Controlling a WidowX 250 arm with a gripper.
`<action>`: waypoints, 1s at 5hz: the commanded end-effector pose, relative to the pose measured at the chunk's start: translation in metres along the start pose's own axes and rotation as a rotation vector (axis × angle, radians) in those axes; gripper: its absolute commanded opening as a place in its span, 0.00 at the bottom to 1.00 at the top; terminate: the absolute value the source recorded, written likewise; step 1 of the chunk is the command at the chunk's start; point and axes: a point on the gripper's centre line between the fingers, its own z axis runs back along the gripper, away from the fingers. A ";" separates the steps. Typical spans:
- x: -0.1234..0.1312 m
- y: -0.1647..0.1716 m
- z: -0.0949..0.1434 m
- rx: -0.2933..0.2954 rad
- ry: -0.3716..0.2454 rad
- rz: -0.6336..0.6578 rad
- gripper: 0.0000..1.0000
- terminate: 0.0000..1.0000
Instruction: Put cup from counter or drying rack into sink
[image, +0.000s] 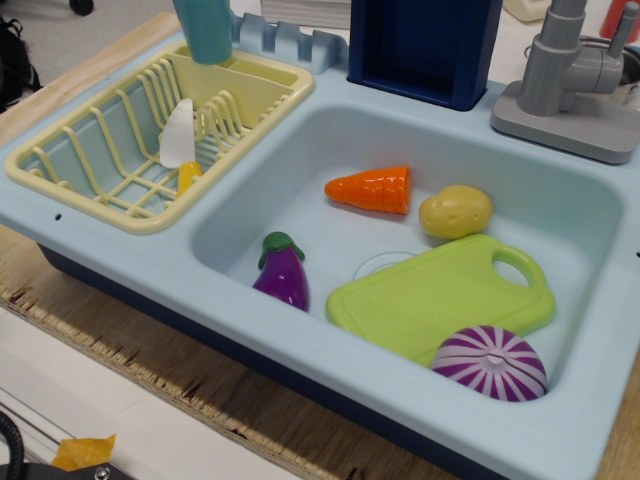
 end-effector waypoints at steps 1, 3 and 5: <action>0.000 0.000 0.000 0.000 0.000 0.000 1.00 0.00; 0.028 0.004 0.000 0.044 -0.090 -0.030 1.00 0.00; 0.041 0.007 -0.014 0.003 -0.063 -0.035 1.00 0.00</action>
